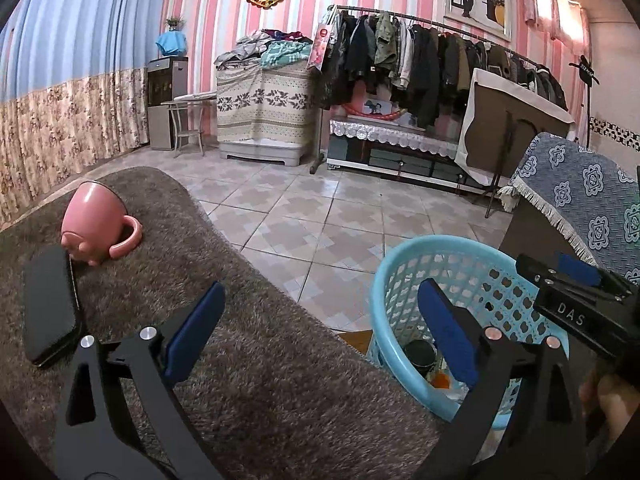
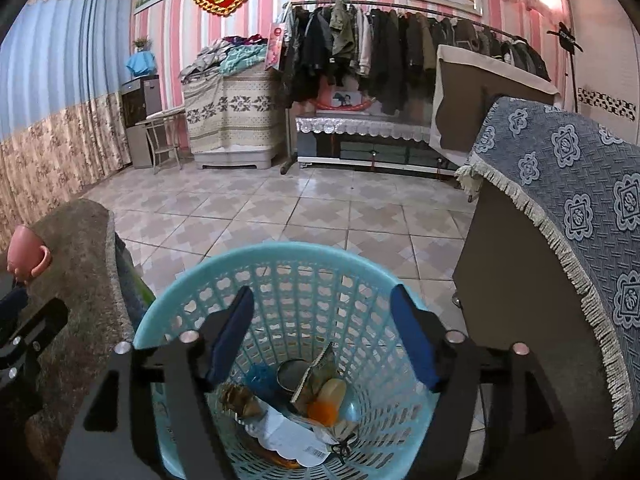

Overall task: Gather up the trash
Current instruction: 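Open the right tool to drop the orange lid into the basket, then move both tools back over the trash on the rug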

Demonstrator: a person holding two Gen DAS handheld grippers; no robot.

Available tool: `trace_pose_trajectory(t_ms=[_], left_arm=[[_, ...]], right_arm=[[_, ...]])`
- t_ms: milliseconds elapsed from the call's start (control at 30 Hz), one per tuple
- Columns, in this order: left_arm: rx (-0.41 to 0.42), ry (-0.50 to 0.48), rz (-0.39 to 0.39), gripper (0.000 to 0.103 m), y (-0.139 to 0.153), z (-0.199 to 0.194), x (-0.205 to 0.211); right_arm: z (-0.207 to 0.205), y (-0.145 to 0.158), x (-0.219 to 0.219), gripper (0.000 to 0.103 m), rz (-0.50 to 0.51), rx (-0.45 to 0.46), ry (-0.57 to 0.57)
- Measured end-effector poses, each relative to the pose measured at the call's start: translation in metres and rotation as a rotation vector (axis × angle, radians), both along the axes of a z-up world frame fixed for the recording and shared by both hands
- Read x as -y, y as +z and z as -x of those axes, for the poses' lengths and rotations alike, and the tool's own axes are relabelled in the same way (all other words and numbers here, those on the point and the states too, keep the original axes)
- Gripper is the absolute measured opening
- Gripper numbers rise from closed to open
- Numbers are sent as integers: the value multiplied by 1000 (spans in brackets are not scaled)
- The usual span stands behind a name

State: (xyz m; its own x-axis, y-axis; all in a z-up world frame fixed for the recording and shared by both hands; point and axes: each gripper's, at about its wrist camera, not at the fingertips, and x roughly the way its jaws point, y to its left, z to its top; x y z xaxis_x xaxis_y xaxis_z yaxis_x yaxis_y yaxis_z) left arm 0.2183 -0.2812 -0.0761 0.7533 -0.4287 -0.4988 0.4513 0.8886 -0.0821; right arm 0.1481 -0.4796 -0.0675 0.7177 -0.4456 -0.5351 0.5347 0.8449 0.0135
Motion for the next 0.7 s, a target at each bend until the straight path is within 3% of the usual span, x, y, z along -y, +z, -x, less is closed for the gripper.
trace_pose_trajectory(t_ms=[67,233,467,600,700], left_arm=[[5,1,0,94,0,1,1],[10,0,1,94,1,2,1],[11,7,46,96,12,1,-13],[19,80,71,97,27,-4,-53],[39,136,36,97,35,-8,-88]], right_arm=[[2,1,0,85,-1,8,-4],[8,8,-6,98,46,37,-18],[14,17,-9,98,55,61,-29],[14,22,-21,98,89,59,-18],[14,27,-31,98,87,71,2]])
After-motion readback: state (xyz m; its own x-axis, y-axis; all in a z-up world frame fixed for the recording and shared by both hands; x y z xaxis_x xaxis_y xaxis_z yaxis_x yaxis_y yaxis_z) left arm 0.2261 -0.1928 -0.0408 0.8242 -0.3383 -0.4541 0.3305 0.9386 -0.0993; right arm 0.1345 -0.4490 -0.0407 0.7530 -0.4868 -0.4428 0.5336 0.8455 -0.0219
